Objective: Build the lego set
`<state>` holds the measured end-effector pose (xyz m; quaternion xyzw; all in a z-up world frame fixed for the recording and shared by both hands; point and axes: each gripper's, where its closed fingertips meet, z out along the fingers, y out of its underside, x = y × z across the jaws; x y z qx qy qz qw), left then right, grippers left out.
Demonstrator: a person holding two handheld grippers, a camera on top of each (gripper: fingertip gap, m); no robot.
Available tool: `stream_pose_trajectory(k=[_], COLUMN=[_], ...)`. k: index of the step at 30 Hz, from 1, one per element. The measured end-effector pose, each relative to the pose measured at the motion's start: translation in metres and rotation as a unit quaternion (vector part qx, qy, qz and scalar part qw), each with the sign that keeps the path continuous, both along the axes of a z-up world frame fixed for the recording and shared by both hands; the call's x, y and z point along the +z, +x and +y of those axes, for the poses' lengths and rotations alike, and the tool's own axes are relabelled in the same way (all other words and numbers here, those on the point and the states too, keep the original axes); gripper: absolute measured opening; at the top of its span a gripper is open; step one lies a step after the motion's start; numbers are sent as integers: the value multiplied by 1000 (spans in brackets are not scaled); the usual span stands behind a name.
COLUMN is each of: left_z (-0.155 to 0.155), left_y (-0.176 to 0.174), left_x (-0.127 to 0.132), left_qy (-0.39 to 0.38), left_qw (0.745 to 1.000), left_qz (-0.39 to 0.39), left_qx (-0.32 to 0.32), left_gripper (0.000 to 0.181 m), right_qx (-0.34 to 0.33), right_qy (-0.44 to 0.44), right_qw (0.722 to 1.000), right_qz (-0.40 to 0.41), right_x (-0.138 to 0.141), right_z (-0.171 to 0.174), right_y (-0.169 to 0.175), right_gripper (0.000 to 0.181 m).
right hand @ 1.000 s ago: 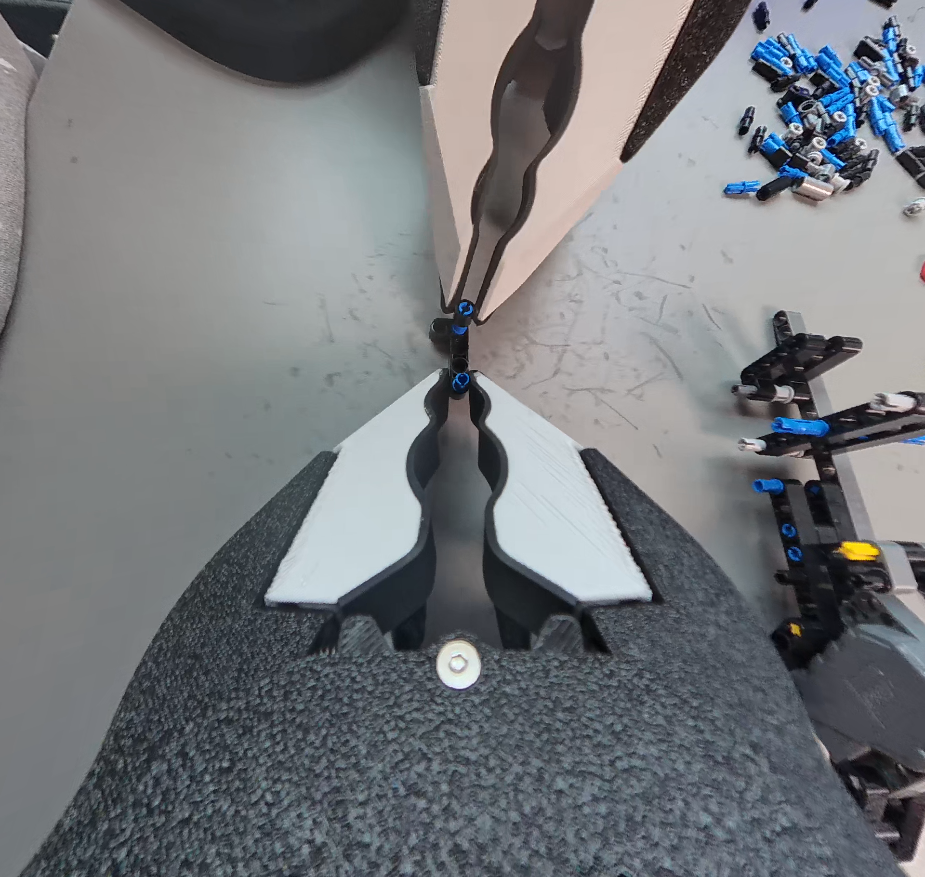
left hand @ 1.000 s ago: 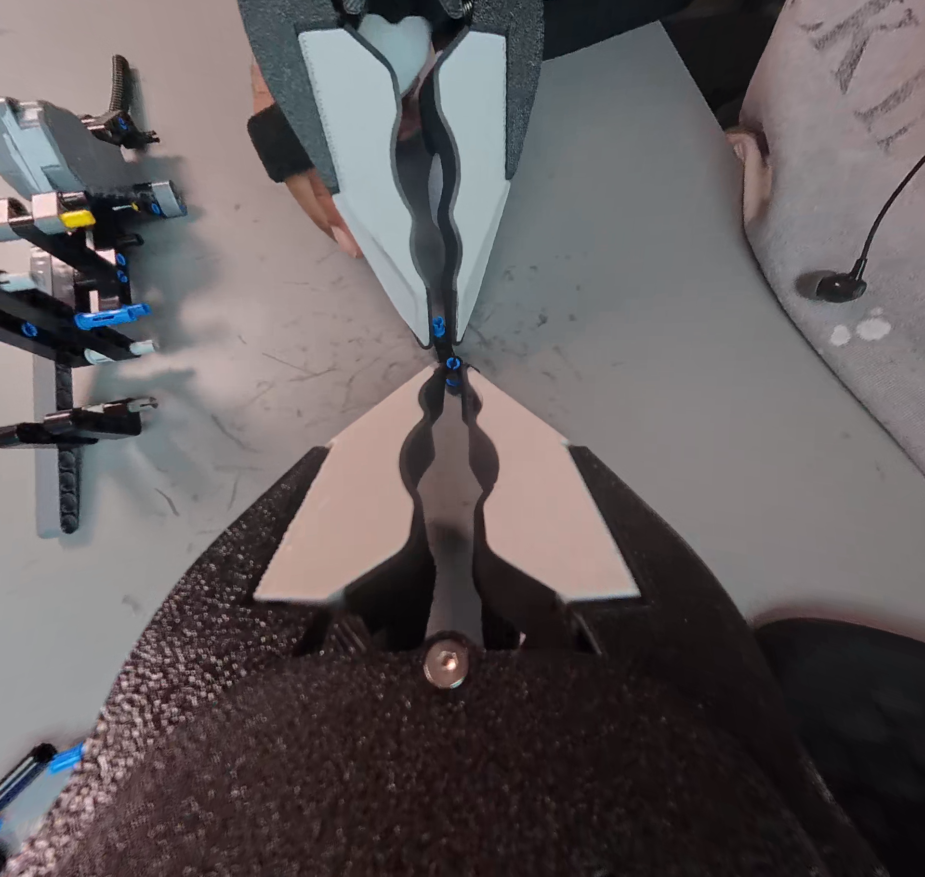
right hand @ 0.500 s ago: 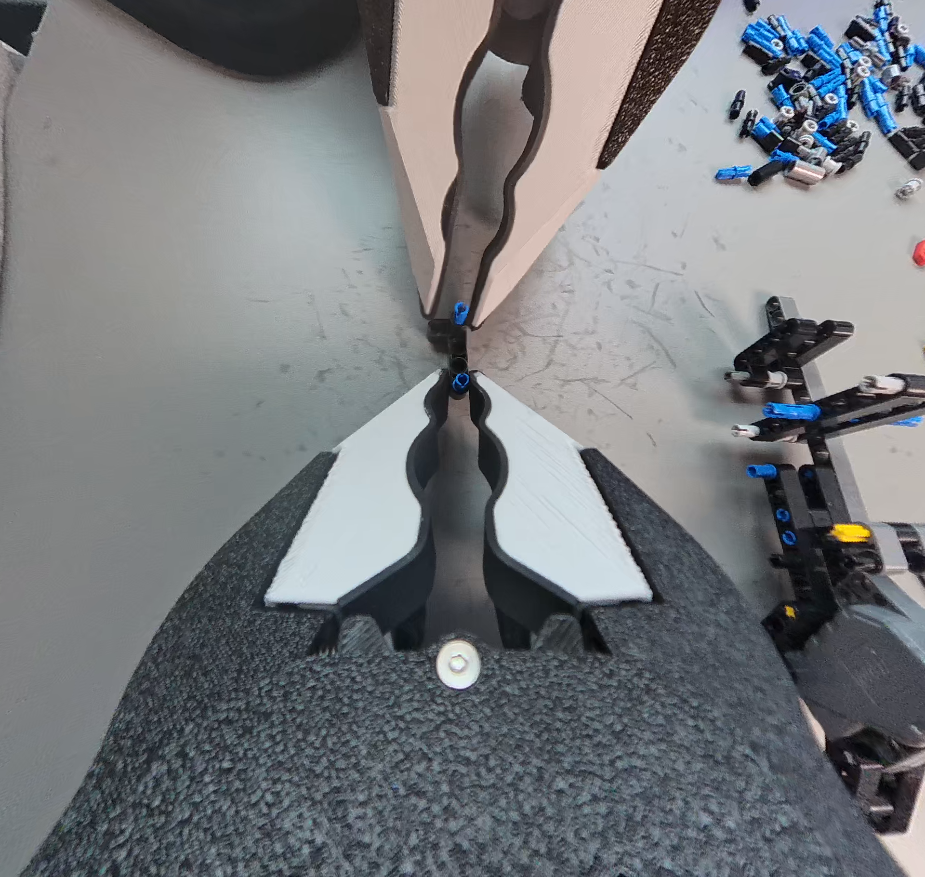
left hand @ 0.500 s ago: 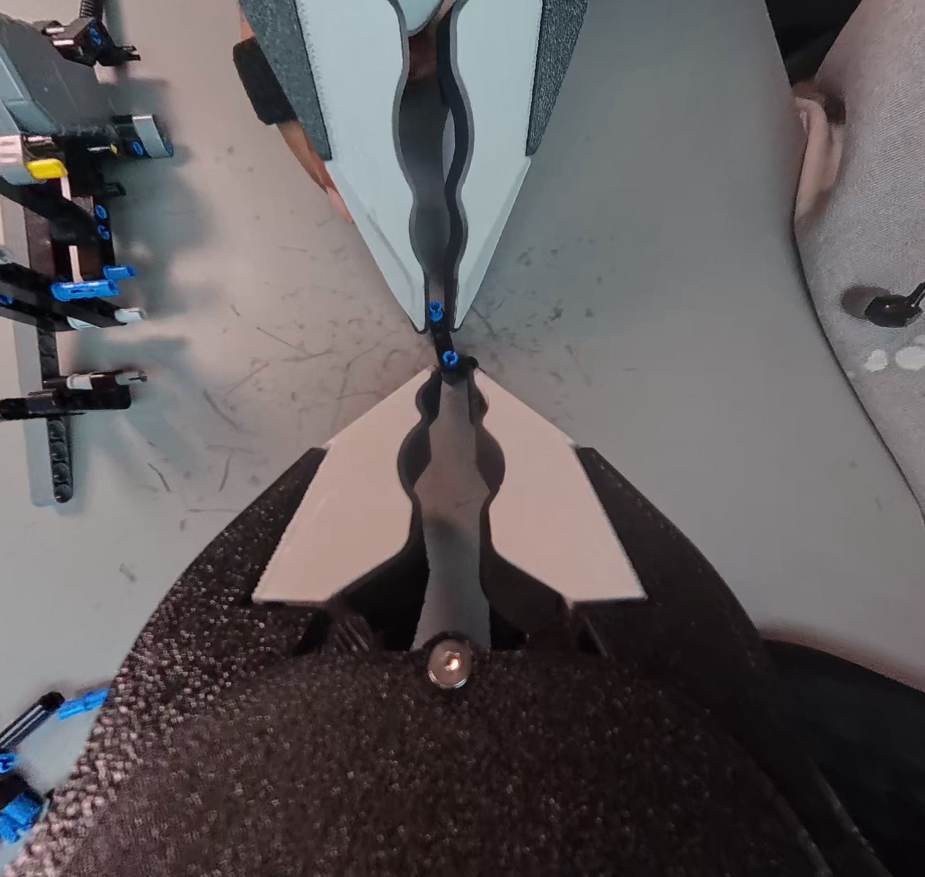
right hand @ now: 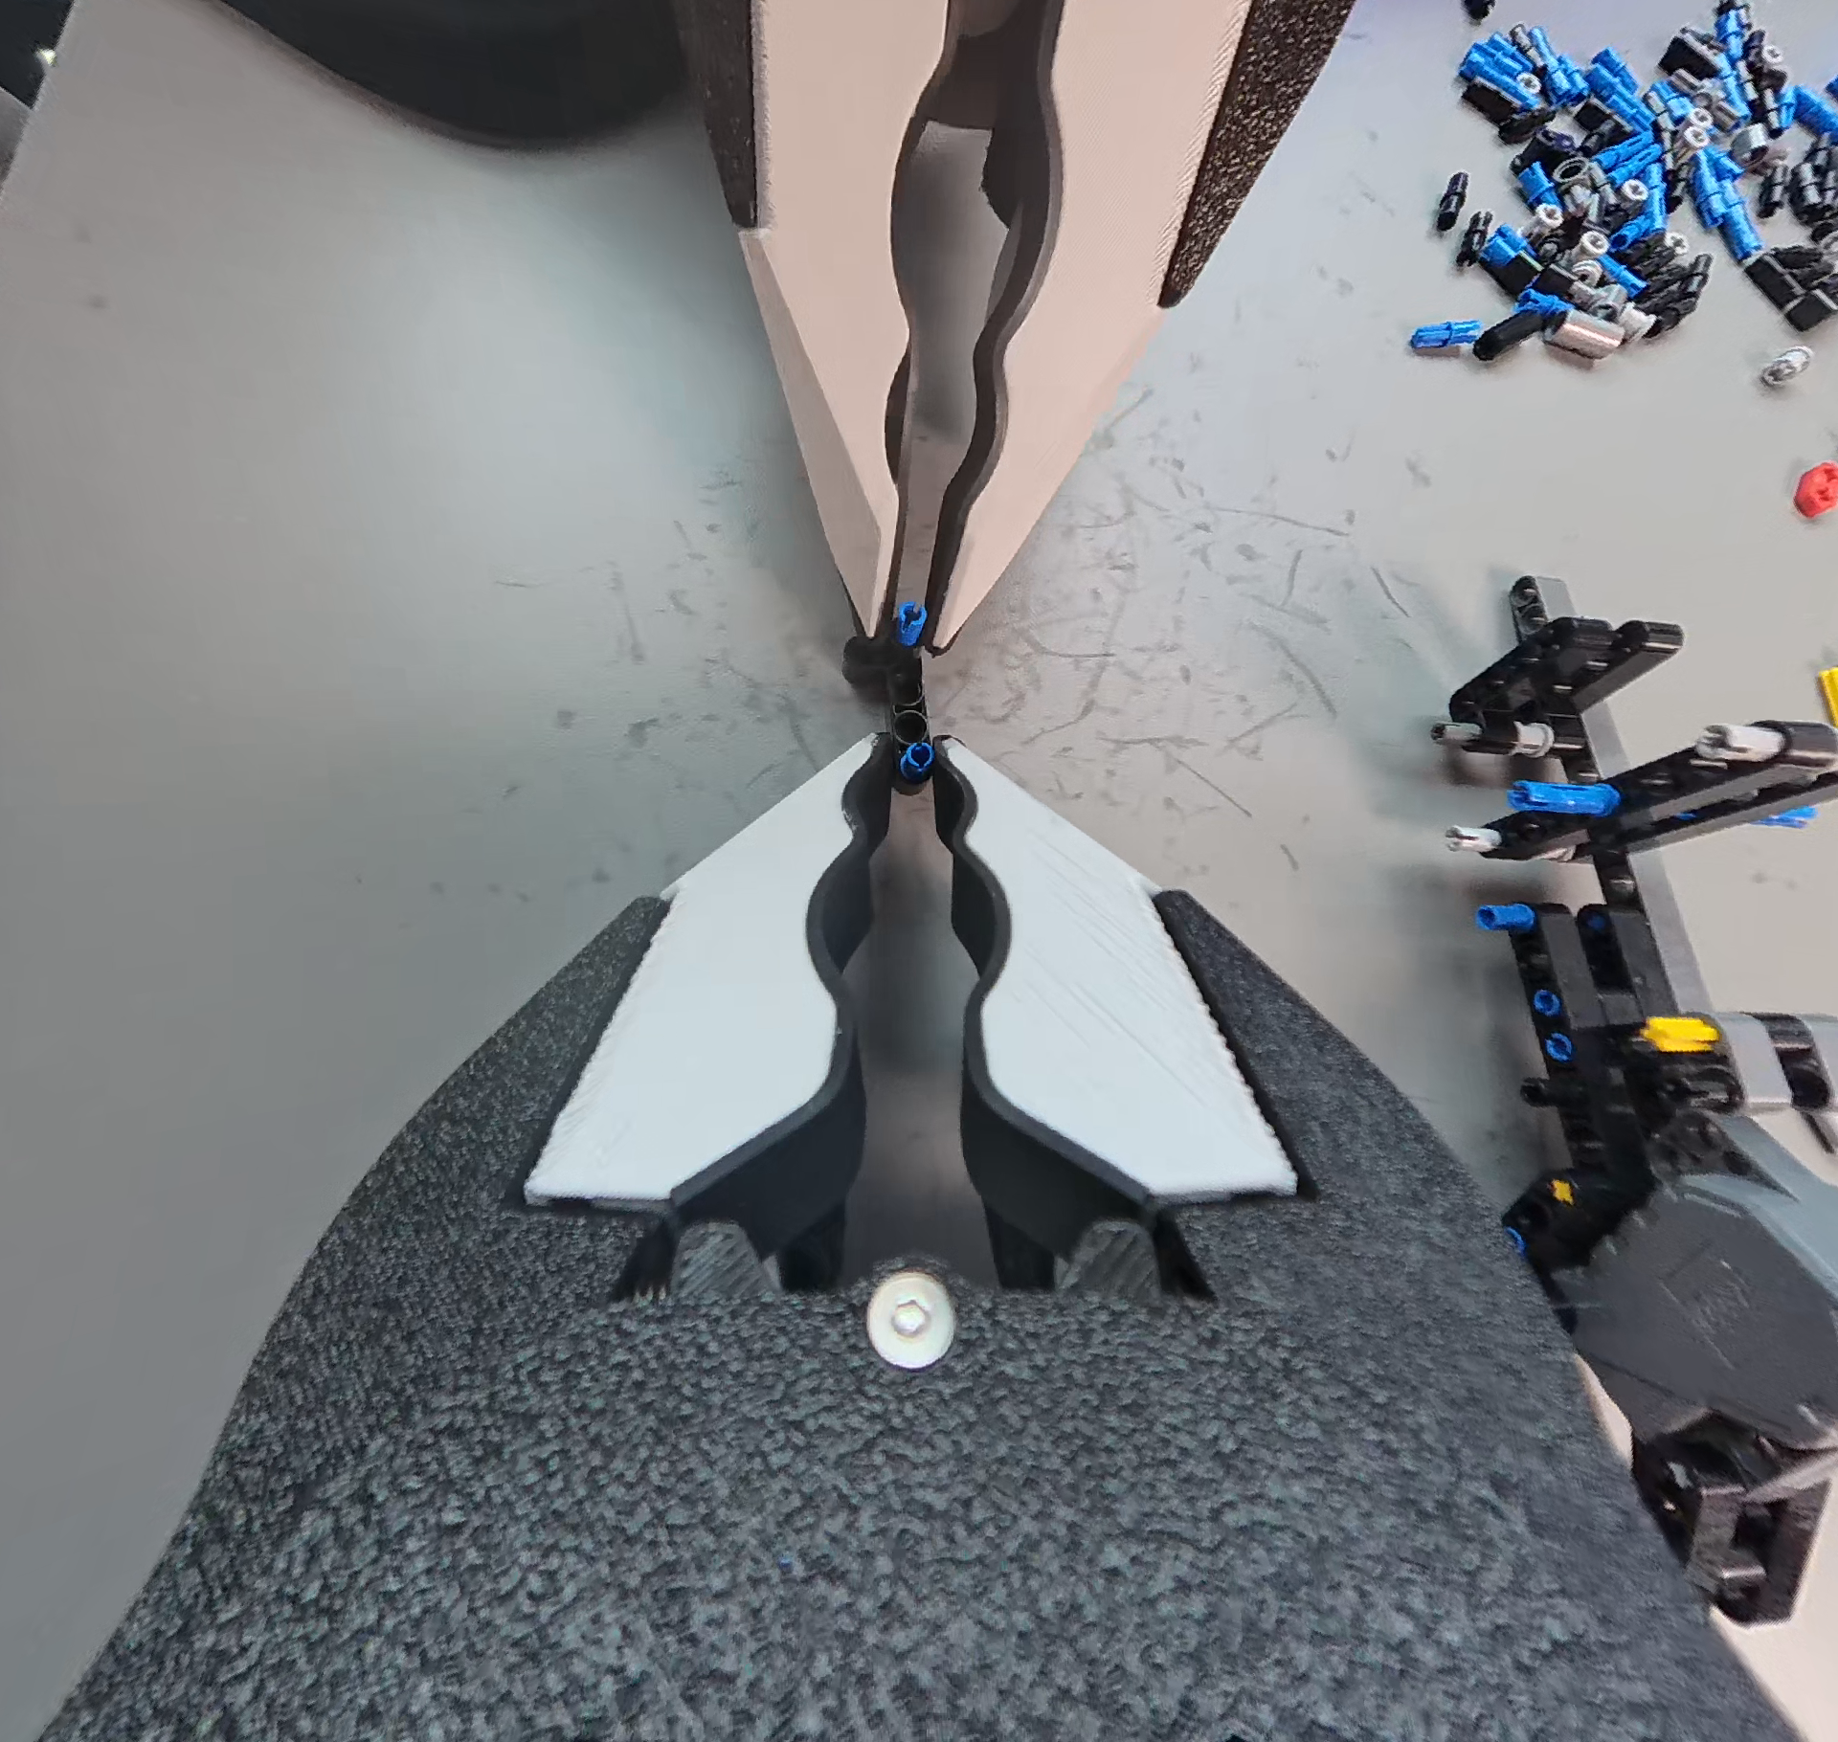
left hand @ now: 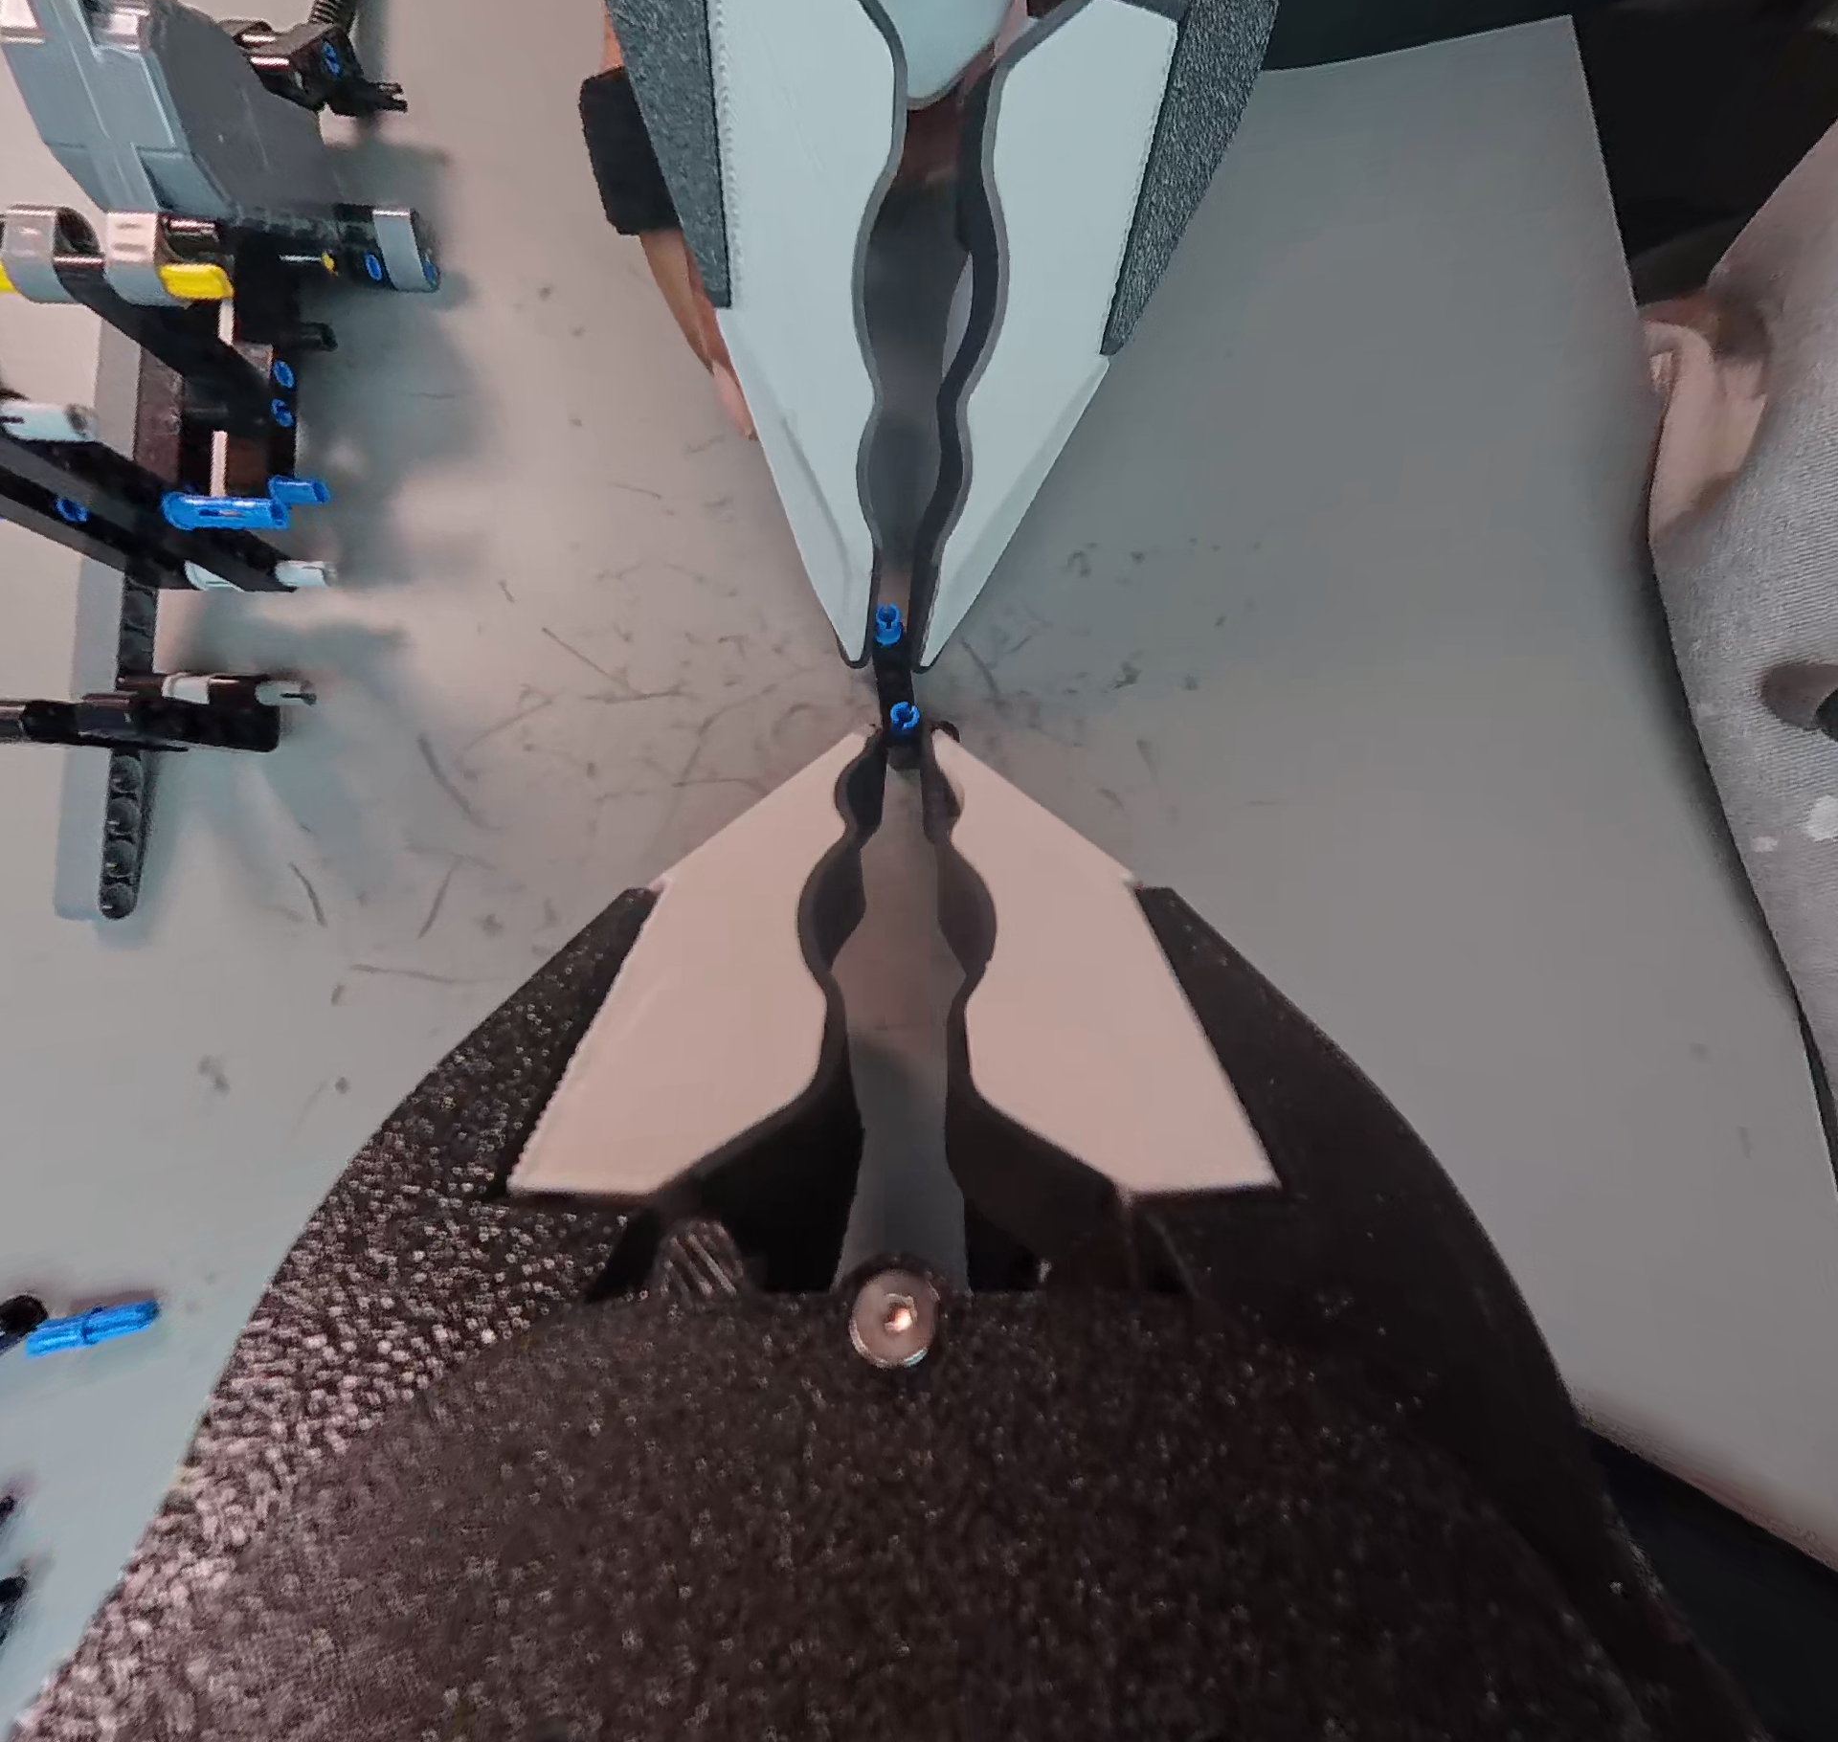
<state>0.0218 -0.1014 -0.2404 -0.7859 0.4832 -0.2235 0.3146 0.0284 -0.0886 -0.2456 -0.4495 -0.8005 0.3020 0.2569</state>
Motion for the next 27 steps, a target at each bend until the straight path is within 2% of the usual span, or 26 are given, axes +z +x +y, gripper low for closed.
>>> stream_pose_trajectory(k=[9,16,22,27], left_z=[-1,2,12,17], left_y=[-1,-1,0,-2], left_x=[-2,-1,24,16], left_qy=[-18,-23,13,40], left_qw=[998,999,998,996], left_qz=[55,31,-29,2], left_qx=[-32,9,60,78], left_gripper=[9,10,28,40], right_qx=[-2,-12,-22,-31], right_qy=[2,9,9,18], right_qw=[1000,1000,1000,999], right_qz=[-5,0,-1,5], right_x=[-1,-1,0,0], right_z=[0,1,2,3], right_y=[0,0,0,0], right_gripper=[8,8,8,8])
